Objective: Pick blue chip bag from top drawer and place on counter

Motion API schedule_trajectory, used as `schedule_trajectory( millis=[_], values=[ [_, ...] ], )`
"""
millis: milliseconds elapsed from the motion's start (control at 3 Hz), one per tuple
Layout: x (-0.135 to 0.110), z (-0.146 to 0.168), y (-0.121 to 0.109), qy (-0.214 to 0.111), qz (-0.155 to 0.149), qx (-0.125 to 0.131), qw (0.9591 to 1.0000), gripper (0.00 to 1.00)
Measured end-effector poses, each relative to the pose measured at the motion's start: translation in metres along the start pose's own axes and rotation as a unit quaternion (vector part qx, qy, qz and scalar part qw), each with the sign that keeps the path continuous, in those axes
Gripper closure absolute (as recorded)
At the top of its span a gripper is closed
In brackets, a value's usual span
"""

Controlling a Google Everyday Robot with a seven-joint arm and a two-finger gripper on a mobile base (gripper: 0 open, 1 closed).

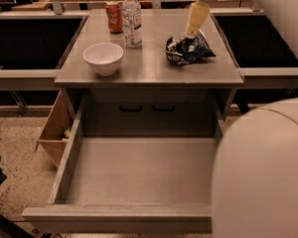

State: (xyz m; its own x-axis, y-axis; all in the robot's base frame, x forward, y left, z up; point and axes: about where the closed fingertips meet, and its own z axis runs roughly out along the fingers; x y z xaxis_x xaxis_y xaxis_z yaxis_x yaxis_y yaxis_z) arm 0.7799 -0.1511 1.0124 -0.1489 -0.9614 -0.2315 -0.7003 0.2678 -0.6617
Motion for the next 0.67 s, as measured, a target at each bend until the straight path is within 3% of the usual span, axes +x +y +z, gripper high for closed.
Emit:
schedule_trajectory(
  millis=[333, 667],
  values=[
    [0.024, -0.064, -0.007, 0.04, 0.042, 0.059, 0.9965, 0.0],
    [0.064, -0.13, 0.003, 0.045, 0.107, 0.114, 0.9866, 0.0]
  ],
)
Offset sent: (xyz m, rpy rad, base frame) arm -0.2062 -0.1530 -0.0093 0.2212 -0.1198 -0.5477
